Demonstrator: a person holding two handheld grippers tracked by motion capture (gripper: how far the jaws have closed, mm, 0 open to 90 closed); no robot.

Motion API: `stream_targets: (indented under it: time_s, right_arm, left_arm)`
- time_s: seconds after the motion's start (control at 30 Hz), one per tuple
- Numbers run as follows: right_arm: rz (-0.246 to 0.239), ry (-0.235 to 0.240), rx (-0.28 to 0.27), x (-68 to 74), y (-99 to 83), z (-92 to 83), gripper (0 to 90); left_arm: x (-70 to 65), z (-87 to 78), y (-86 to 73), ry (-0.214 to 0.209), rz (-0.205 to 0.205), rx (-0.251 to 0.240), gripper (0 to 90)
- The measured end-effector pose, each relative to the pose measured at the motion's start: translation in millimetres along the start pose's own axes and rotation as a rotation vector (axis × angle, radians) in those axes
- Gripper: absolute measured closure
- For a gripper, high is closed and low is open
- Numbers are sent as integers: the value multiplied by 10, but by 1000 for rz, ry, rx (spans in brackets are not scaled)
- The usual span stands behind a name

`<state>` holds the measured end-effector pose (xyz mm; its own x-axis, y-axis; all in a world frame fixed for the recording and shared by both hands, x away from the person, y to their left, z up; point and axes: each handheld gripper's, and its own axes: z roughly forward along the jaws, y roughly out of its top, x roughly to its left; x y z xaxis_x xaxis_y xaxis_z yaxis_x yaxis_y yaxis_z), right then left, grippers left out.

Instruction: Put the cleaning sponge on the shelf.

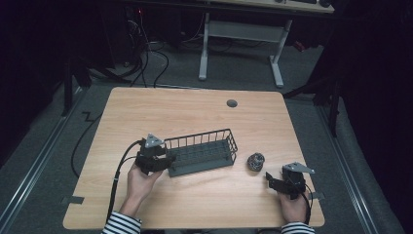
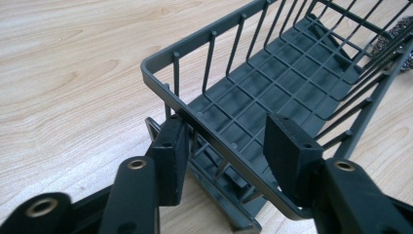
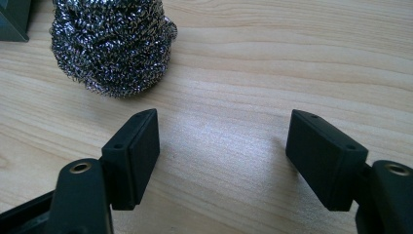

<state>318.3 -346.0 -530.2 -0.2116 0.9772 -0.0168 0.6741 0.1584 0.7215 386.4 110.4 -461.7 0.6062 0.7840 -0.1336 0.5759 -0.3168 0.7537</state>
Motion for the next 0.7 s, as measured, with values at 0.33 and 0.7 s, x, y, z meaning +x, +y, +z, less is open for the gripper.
stream_targets:
  time_s: [0.33,0.7]
  right_arm:
    - [0,0,0,0,0,0,285]
    - [1,-1,0,1,0,0,287]
  left_arm:
    - [58,-128,49,11,-23,-57,301]
    - [146,-322,6,43,-1,-114,291]
